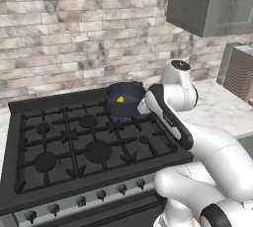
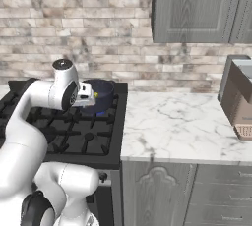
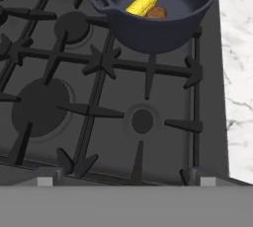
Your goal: Put the potato and corn in the pot. Retrieve the spatula and lightly stir the vegetables in the pot.
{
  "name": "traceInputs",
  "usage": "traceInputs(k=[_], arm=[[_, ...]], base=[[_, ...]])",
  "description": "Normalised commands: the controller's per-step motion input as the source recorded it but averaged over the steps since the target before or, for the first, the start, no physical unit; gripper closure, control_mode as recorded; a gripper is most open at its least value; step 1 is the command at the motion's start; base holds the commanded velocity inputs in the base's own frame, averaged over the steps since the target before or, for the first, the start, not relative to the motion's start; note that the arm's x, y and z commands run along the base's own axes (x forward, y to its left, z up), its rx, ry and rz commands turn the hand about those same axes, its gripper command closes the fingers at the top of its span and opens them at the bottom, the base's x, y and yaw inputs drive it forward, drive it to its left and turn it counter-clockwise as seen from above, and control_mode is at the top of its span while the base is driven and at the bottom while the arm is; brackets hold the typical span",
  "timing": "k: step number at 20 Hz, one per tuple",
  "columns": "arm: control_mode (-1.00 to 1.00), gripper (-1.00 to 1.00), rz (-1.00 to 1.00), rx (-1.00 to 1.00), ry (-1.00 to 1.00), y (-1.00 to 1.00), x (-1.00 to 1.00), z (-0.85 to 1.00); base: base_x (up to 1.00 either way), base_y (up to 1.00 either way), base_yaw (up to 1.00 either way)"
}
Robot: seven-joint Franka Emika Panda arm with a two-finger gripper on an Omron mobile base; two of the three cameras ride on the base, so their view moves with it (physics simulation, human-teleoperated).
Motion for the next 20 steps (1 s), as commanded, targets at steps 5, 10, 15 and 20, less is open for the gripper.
traceInputs(k=[5, 10, 15, 20], arm=[[1.0, -1.0, 0.0, 0.0, 0.0, 0.0, 0.0, 0.0], [1.0, -1.0, 0.0, 0.0, 0.0, 0.0, 0.0, 0.0], [1.0, -1.0, 0.0, 0.0, 0.0, 0.0, 0.0, 0.0], [1.0, -1.0, 0.0, 0.0, 0.0, 0.0, 0.0, 0.0]], base=[[-0.36, 0.43, -0.02], [-0.62, 1.0, -0.17], [-0.22, 1.0, -0.11], [0.17, 0.95, 0.02]])
